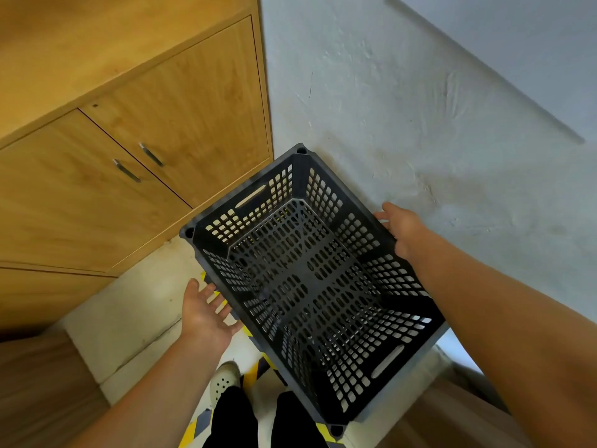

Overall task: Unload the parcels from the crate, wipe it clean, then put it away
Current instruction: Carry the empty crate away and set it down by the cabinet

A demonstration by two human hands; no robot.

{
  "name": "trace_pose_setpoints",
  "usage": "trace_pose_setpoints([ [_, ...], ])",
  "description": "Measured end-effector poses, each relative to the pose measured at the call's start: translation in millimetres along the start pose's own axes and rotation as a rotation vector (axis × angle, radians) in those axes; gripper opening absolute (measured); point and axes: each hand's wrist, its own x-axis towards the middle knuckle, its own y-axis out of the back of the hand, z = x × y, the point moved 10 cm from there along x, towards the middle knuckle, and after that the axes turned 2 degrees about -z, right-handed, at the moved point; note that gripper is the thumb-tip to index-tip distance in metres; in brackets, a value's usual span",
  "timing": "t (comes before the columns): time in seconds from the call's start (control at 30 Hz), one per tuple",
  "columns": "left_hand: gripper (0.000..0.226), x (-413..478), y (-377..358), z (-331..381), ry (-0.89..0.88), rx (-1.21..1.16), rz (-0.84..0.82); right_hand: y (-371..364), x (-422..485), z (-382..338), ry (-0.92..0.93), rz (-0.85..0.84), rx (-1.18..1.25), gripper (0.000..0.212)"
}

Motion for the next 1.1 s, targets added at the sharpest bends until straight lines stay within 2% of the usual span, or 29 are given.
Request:
trace_pose_setpoints([
  [0.1, 0.04, -2.1, -1.7, 0.7, 0.005, 0.025, -0.016, 1.9, -1.0, 0.4, 0.016, 0.002, -0.031, 0.041],
  [0.27, 0.025, -11.4, -3.4, 5.1, -0.016, 0.173, -0.019, 10.4, -14.1, -5.3, 0.11, 0.078, -0.212, 0.024],
  [0.37, 0.017, -20.4, -4.9, 6.4, -0.039, 0.263, -0.015, 20.3, -24.9, -1.0, 0.235, 0.126, -0.317, 0.034],
  [0.47, 0.009, -27.1, -2.7, 13.0, -0.11, 0.395, 0.007, 30.8, -42.5, 24.0, 0.271, 0.151, -0.346, 0.037],
  [0.53, 0.016, -30.7, -2.4, 21.2, -0.21, 0.505, 0.003, 35.3, -52.2, 39.7, 0.294, 0.167, -0.392, 0.037],
  [0.6, 0.029, -31.6, -2.5, 31.9, -0.335, 0.662, -0.005, 34.5, -62.2, 51.2, 0.328, 0.172, -0.445, 0.039],
  [0.7, 0.039, -26.6, -6.6, 48.5, -0.538, 1.059, -0.032, 21.5, -77.6, 77.1, 0.355, 0.132, -0.558, 0.042],
  [0.83, 0.047, -19.3, -16.3, 53.3, -0.711, 1.54, -0.147, -4.8, -99.1, 126.8, 0.289, 0.068, -0.591, 0.04],
  [1.1, 0.048, -19.6, -35.5, 51.6, -1.039, 2.128, -0.465, -72.5, -120.7, 205.4, 0.133, -0.021, -0.555, 0.043],
])
